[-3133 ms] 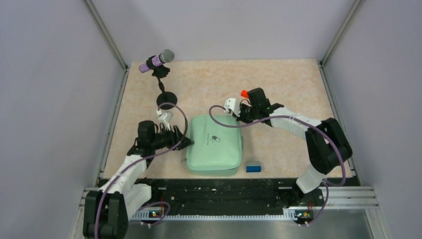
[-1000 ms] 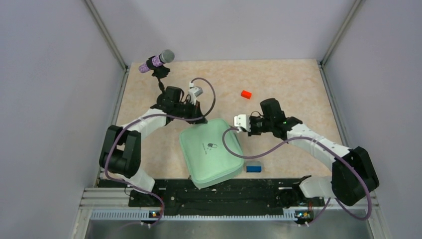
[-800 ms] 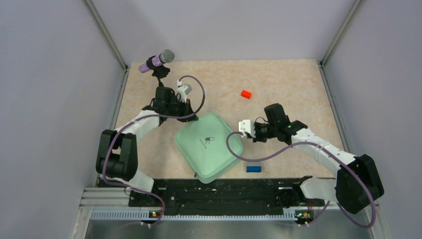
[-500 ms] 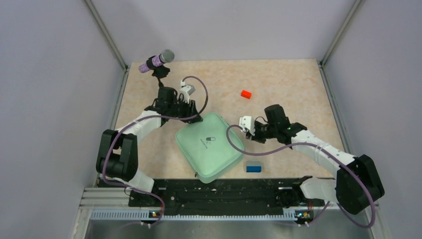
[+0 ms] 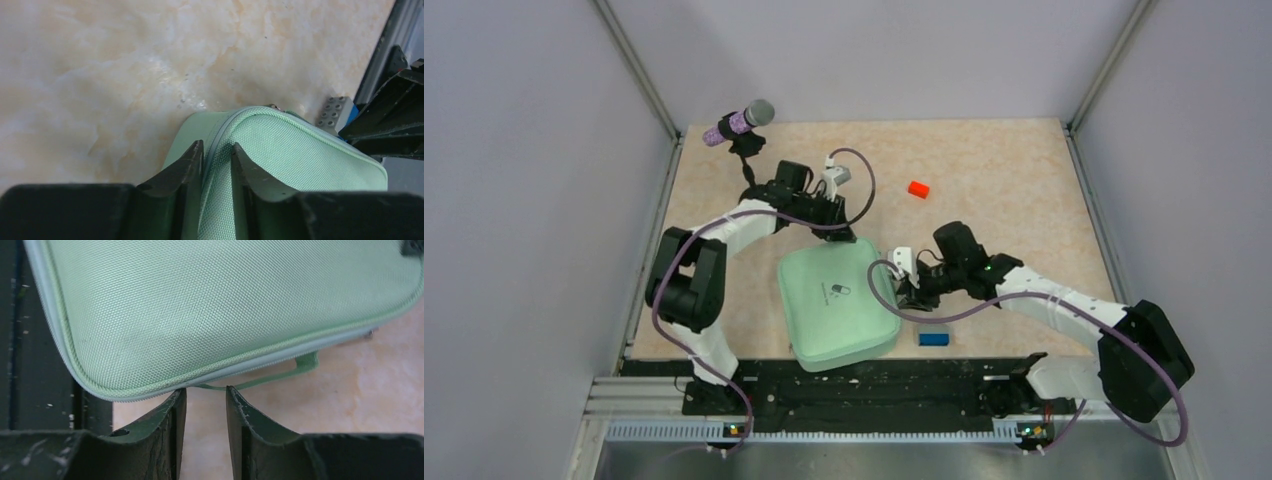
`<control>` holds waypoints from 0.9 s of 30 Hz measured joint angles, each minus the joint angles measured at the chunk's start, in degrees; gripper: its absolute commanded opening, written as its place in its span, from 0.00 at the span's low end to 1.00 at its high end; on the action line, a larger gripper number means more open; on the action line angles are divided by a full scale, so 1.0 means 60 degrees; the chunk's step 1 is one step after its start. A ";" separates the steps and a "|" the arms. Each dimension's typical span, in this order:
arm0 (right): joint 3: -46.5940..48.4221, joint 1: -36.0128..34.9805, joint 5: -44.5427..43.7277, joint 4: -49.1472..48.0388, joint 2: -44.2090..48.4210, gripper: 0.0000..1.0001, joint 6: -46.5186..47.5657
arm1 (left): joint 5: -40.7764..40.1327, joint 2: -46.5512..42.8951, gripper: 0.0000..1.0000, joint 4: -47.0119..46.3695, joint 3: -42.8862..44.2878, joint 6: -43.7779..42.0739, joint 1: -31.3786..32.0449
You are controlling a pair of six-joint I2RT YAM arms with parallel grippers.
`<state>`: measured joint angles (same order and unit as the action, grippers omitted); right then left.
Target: Organize the medicine kit
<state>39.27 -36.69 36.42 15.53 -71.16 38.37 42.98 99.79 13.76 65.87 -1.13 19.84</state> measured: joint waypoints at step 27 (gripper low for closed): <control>0.0404 0.1643 0.1005 -0.1781 -0.1541 0.55 0.0943 | 0.1351 0.0277 0.57 0.3599 0.2437 -0.1927 0.0000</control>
<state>41.69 -26.83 42.46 4.84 -80.40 44.03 51.09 101.45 35.35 80.49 -12.69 19.84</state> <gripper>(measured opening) 0.562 0.577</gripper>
